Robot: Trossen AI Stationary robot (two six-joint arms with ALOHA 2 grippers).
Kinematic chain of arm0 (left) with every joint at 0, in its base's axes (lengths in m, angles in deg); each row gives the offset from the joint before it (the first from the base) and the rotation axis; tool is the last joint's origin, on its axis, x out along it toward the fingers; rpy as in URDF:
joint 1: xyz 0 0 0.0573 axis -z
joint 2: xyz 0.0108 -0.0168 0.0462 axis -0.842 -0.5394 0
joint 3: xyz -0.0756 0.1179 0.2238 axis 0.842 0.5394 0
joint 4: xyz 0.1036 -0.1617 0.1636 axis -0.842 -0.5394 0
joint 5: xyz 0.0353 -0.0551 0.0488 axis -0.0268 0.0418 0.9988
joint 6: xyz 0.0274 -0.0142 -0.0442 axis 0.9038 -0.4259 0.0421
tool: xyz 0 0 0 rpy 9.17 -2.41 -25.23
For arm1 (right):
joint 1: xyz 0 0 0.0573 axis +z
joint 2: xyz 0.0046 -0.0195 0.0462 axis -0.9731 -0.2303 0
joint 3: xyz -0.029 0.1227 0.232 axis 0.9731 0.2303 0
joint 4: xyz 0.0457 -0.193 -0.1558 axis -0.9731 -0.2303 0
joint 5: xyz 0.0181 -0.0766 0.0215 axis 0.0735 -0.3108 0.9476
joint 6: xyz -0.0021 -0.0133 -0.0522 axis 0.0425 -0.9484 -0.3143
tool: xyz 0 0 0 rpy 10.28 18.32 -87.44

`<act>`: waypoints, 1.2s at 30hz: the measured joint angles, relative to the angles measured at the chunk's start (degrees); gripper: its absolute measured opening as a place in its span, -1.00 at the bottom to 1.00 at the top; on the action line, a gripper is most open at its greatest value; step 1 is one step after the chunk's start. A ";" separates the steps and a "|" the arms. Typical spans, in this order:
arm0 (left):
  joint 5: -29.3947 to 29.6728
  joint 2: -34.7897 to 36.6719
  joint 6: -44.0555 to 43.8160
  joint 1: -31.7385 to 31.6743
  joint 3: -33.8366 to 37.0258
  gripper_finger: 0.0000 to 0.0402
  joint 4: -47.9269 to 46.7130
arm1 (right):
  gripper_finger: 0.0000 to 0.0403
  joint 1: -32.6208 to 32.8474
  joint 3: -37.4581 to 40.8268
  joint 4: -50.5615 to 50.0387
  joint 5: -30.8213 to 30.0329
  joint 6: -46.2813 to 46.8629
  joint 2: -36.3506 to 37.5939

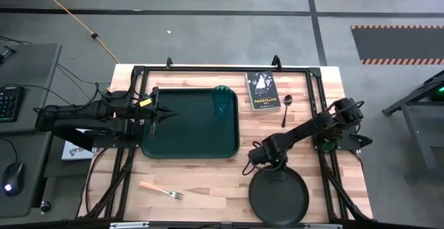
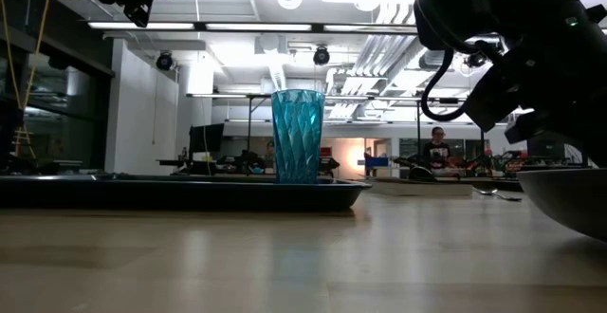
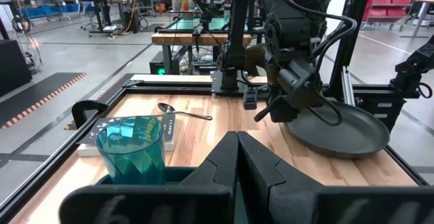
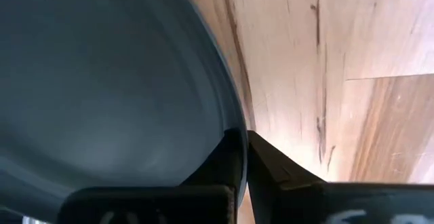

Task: Pick and place plate/cup/fork/spoon on tray
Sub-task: Put the black plate on the black tray

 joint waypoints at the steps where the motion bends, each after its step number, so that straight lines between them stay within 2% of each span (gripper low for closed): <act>1: 0.00 0.00 0.00 0.00 0.00 -1.00 0.00 | -1.00 0.00 0.00 0.00 0.49 0.00 -0.01; 9: 0.00 -0.02 0.02 0.00 0.00 -1.00 -0.02 | -1.00 -0.46 0.02 0.03 1.60 0.50 2.27; 20: 0.00 -0.02 0.02 0.00 0.00 -1.00 -0.02 | -1.00 -4.96 0.04 3.88 -2.47 5.54 14.94; 24: 0.02 -0.02 0.02 0.00 -0.01 -1.00 0.02 | -1.00 -6.30 0.04 12.40 -7.13 6.76 19.28; 28: 0.01 0.00 0.02 0.00 0.00 -1.00 0.72 | -1.00 -8.75 0.04 24.50 -14.28 9.39 19.69; 36: -1.94 0.20 1.55 0.01 -0.02 -1.00 4.12 | -1.00 -14.55 0.02 45.70 -22.04 13.54 9.96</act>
